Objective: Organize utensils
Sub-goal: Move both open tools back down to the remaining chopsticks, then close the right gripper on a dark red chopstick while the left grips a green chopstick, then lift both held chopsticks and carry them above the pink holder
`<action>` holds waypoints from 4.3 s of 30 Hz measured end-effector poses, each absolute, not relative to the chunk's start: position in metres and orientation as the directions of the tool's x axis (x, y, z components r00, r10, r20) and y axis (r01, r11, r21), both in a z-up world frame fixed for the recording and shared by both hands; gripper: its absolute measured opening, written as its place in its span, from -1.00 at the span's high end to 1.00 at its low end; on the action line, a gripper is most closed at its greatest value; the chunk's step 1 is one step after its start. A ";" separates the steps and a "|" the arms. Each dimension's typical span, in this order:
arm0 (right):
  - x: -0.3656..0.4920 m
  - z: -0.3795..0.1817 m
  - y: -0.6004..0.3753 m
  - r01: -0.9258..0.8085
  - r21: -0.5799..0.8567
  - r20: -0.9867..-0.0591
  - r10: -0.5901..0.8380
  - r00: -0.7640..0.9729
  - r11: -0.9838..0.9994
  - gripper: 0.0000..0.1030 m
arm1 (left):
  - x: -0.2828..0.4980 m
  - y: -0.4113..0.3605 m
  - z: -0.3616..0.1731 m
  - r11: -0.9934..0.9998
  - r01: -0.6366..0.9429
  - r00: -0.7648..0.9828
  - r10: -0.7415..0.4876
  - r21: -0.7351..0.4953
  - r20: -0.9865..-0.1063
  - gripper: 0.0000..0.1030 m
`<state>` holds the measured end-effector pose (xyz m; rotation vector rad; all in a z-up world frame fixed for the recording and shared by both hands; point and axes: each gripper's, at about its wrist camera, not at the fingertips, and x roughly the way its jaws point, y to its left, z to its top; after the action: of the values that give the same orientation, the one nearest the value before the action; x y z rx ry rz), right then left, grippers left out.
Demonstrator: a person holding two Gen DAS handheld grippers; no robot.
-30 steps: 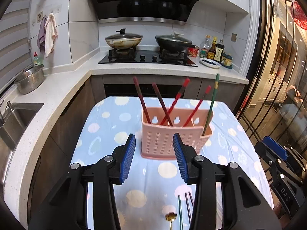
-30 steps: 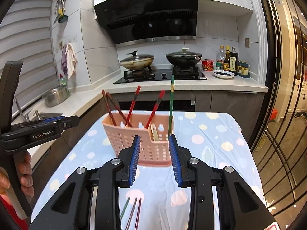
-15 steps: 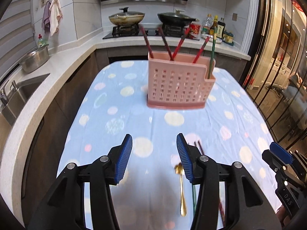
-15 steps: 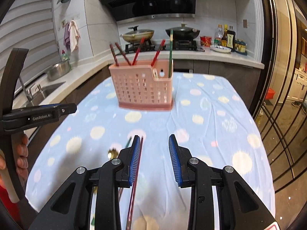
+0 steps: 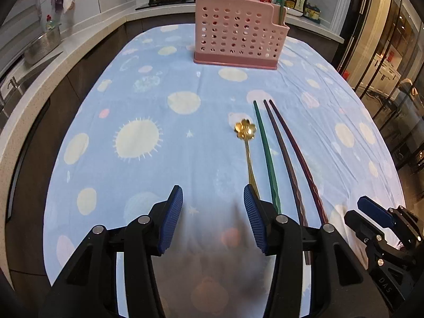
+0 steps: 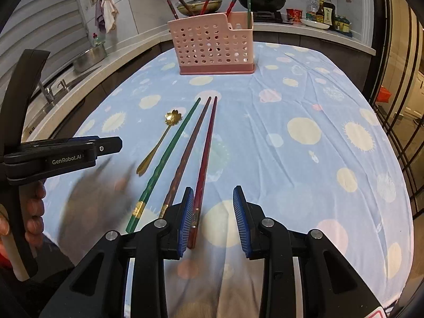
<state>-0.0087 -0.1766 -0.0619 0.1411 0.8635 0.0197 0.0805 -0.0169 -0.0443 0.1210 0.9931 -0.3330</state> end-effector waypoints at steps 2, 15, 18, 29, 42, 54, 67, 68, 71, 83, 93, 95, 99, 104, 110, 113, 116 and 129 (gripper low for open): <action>-0.012 -0.066 -0.172 0.032 0.116 -0.762 0.068 0.644 0.993 0.41 | 0.074 -0.018 -0.050 0.940 0.335 0.485 -0.223 -0.056 -0.846 0.11; -0.017 -0.086 -0.159 -0.003 0.148 -0.794 0.121 0.595 0.989 0.59 | 0.042 -0.033 -0.070 0.913 0.399 0.411 -0.259 -0.083 -0.874 0.11; -0.016 -0.088 -0.161 0.000 0.152 -0.797 0.122 0.591 0.988 0.61 | 0.039 -0.037 -0.070 0.907 0.414 0.409 -0.262 -0.078 -0.874 0.12; -0.018 -0.089 -0.168 0.019 0.171 -0.795 0.127 0.593 0.985 0.79 | 0.029 -0.046 -0.068 0.890 0.448 0.395 -0.287 -0.090 -0.873 0.12; -0.020 -0.090 -0.171 0.026 0.179 -0.792 0.128 0.596 0.984 0.86 | 0.026 -0.056 -0.073 0.879 0.467 0.381 -0.296 -0.094 -0.876 0.15; -0.020 -0.090 -0.172 0.028 0.180 -0.791 0.128 0.598 0.983 0.86 | 0.026 -0.046 -0.073 0.881 0.459 0.380 -0.309 -0.113 -0.872 0.86; -0.023 -0.046 -0.191 0.060 0.191 -0.709 0.096 0.698 0.980 0.86 | 0.030 -0.031 -0.041 0.886 0.437 0.427 -0.357 -0.157 -0.831 0.86; -0.022 -0.040 -0.194 0.061 0.191 -0.699 0.092 0.709 0.980 0.86 | 0.032 -0.030 -0.036 0.887 0.434 0.439 -0.358 -0.155 -0.824 0.86; -0.020 -0.020 -0.201 0.065 0.193 -0.661 0.080 0.746 0.979 0.86 | 0.038 -0.027 -0.022 0.891 0.428 0.472 -0.365 -0.154 -0.803 0.86; 0.008 0.058 -0.226 0.048 0.214 -0.498 0.067 0.864 0.976 0.87 | 0.075 -0.022 0.053 0.899 0.419 0.628 -0.390 -0.130 -0.674 0.86; 0.041 0.092 -0.230 0.022 0.201 -0.427 0.068 0.902 0.979 0.87 | 0.118 -0.026 0.094 0.906 0.410 0.698 -0.387 -0.107 -0.603 0.86; 0.048 0.095 -0.231 0.016 0.205 -0.421 0.073 0.904 0.979 0.86 | 0.127 -0.027 0.098 0.907 0.407 0.703 -0.387 -0.108 -0.597 0.86; 0.061 0.102 -0.231 0.010 0.201 -0.409 0.075 0.910 0.980 0.86 | 0.142 -0.028 0.109 0.910 0.402 0.718 -0.384 -0.105 -0.581 0.86; 0.077 0.114 -0.236 0.005 0.206 -0.384 0.076 0.920 0.979 0.87 | 0.156 -0.028 0.122 0.912 0.396 0.736 -0.382 -0.102 -0.559 0.86; 0.099 0.136 -0.246 0.005 0.217 -0.339 0.071 0.938 0.976 0.87 | 0.175 -0.030 0.143 0.916 0.391 0.761 -0.379 -0.094 -0.527 0.86; 0.112 0.149 -0.252 0.006 0.221 -0.316 0.066 0.946 0.975 0.87 | 0.181 -0.031 0.157 0.917 0.388 0.777 -0.381 -0.095 -0.501 0.86; 0.127 0.162 -0.257 0.009 0.222 -0.295 0.058 0.954 0.975 0.86 | 0.191 -0.033 0.173 0.918 0.385 0.793 -0.383 -0.097 -0.474 0.86; 0.206 0.216 -0.261 0.003 0.200 -0.235 0.045 0.971 0.980 0.87 | 0.245 -0.045 0.246 0.922 0.378 0.849 -0.383 -0.086 -0.364 0.86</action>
<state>0.2055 -0.2612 0.2156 0.2003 0.2407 0.0210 0.2447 -0.0452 0.2458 -0.0114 0.3854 -0.4009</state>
